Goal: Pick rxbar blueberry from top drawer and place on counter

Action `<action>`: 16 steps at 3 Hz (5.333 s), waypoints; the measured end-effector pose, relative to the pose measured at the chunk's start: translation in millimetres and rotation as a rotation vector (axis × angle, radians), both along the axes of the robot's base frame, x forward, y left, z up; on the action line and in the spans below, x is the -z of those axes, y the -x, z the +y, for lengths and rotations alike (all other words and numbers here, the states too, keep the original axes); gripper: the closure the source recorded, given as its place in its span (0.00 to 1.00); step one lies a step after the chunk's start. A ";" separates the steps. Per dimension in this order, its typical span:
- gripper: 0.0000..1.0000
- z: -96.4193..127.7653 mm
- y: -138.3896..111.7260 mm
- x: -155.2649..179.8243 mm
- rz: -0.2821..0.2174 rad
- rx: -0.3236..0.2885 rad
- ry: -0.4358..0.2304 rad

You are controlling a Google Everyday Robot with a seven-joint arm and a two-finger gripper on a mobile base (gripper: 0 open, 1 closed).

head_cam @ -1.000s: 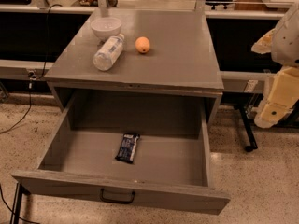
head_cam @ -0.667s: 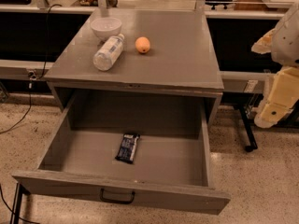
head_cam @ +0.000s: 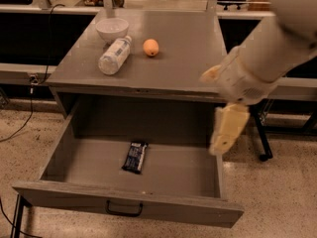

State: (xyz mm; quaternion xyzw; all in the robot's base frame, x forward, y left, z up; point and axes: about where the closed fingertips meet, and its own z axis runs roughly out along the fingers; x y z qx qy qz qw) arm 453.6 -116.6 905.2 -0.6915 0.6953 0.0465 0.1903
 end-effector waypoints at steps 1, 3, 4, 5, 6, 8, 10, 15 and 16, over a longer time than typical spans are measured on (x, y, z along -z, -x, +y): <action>0.00 25.0 -8.6 8.9 -0.044 -0.041 -0.039; 0.00 80.6 -15.3 75.2 0.108 -0.232 -0.021; 0.00 121.9 -26.9 141.9 0.162 -0.338 -0.106; 0.00 122.2 -29.5 150.4 0.169 -0.340 -0.112; 0.00 125.6 -29.7 156.8 0.184 -0.334 -0.052; 0.00 163.6 -52.2 190.3 0.139 -0.442 0.174; 0.00 161.3 -62.4 193.0 0.076 -0.543 0.232; 0.00 169.1 -90.2 224.9 -0.147 -1.217 0.425; 0.00 170.8 -94.0 252.5 -0.127 -1.248 0.418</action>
Offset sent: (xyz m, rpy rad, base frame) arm 0.0066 0.0562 -0.0413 -0.0275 0.1218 0.2021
